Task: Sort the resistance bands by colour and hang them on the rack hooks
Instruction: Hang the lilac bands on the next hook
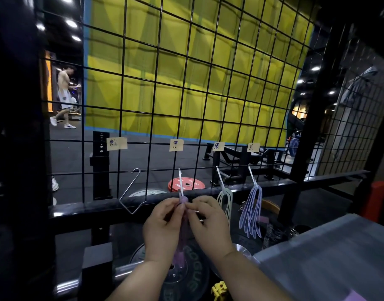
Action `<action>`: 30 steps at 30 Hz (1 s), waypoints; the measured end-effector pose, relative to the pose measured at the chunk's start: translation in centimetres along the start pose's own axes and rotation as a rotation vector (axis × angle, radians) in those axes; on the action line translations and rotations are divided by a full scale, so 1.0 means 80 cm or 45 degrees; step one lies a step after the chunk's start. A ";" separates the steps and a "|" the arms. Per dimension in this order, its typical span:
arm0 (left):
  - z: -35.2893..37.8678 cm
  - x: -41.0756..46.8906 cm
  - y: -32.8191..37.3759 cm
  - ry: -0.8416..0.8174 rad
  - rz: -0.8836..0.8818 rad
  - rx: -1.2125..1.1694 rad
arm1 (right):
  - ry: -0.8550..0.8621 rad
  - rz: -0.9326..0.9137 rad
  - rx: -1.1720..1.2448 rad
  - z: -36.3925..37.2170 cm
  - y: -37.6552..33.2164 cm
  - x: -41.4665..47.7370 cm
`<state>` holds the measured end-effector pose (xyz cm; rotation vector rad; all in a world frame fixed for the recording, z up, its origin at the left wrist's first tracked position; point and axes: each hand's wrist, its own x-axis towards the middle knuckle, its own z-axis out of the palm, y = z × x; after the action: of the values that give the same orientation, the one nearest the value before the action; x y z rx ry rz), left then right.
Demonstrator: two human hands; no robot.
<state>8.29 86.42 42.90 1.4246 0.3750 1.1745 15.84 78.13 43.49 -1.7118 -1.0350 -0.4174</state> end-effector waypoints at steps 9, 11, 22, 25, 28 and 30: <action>0.011 0.007 0.024 -0.043 -0.162 0.023 | -0.121 0.269 0.296 -0.002 -0.008 0.012; 0.012 0.011 0.023 -0.016 -0.201 0.026 | -0.088 0.292 0.321 -0.001 -0.006 0.016; 0.004 0.005 0.033 -0.035 -0.145 -0.036 | -0.246 0.749 0.562 0.017 0.014 0.028; 0.002 0.009 0.030 -0.031 -0.151 0.004 | -0.305 0.791 0.518 0.022 0.014 0.035; -0.001 0.013 0.025 -0.026 -0.164 0.068 | -0.362 0.763 0.455 0.028 0.015 0.037; -0.004 0.015 0.023 -0.044 -0.184 0.122 | -0.396 0.755 0.419 0.030 0.017 0.034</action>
<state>7.83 87.06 44.98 1.4733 0.5076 1.0256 17.96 81.35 43.62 -1.7097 -0.7054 0.3892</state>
